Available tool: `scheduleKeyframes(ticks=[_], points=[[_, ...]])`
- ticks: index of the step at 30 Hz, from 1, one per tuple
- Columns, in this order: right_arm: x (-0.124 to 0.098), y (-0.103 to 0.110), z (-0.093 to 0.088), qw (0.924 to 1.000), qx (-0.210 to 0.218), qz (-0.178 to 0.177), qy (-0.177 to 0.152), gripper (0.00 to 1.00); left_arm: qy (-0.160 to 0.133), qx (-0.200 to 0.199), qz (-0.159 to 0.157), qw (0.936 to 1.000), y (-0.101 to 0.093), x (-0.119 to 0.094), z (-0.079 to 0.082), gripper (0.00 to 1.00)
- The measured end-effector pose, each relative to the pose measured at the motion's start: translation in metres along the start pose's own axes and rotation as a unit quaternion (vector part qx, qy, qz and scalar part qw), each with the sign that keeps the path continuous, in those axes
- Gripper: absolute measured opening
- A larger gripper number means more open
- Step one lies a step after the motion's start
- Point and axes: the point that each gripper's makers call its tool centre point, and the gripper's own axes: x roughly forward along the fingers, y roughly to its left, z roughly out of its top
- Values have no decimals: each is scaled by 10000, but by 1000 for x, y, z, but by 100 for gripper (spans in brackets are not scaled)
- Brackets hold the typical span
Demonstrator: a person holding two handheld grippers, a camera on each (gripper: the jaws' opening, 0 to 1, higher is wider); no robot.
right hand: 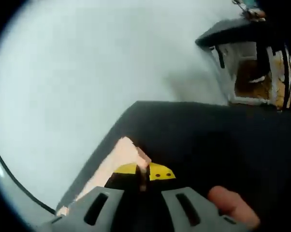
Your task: Fold the towel on the table until its edges align and the towel forms a compact rectangular stack.
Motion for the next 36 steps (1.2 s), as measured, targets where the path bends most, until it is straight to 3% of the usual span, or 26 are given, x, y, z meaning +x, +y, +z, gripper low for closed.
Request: scheduleKeyframes(ticks=[4,6,9,11,12,14,15,16,18,20,23,25,28,29,31,34,35,36], points=[[-11,48,12,9929,-1019,454,-407,2,50,28,130,9999,3,-2,-8,21],[-18,79,11,9813,-1675,698,-642,2,64,-22,176,9998,5,-2,-11,21],[-26,127,-6,9595,-2446,1194,-725,2,68,-41,255,9996,7,-3,-14,21],[-29,165,-38,9365,-3016,1717,-497,2,80,-54,261,9996,10,-1,-14,21],[-31,177,-52,9238,-3331,1848,-394,2,87,-72,266,9996,10,-2,-15,21],[-35,197,-73,9068,-3625,2129,-327,2,112,-95,255,9996,9,-1,-18,21],[-37,209,-89,8923,-3879,2299,-227,2,117,-113,241,9996,10,-1,-17,21],[-38,214,-97,8852,-4010,2352,-202,2,118,-123,236,9996,9,0,-18,20],[-42,229,-121,8562,-4467,2593,-66,2,151,-129,214,9996,8,0,-19,20],[-43,238,-142,8306,-4857,2726,3,3,168,-157,180,9996,7,0,-20,20],[-44,240,-184,7883,-5411,2899,408,3,178,-202,118,9996,5,1,-20,21],[-44,239,-211,7645,-5664,2994,711,3,189,-232,112,9995,5,2,-20,21],[-38,232,-235,7367,-6066,2848,902,3,212,-349,52,9992,6,1,-20,20],[-37,232,-242,7282,-6166,2843,935,3,195,-384,32,9991,3,2,-20,20],[-36,233,-251,7298,-6178,2789,893,4,186,-387,3,9991,2,1,-20,20],[-34,231,-257,7202,-6285,2779,951,4,207,-384,-8,9990,3,1,-20,20],[-35,228,-258,7013,-6480,2799,997,5,216,-400,-24,9990,2,1,-20,20],[-37,228,-260,7014,-6456,2852,995,6,224,-414,-30,9989,2,1,-21,20]])
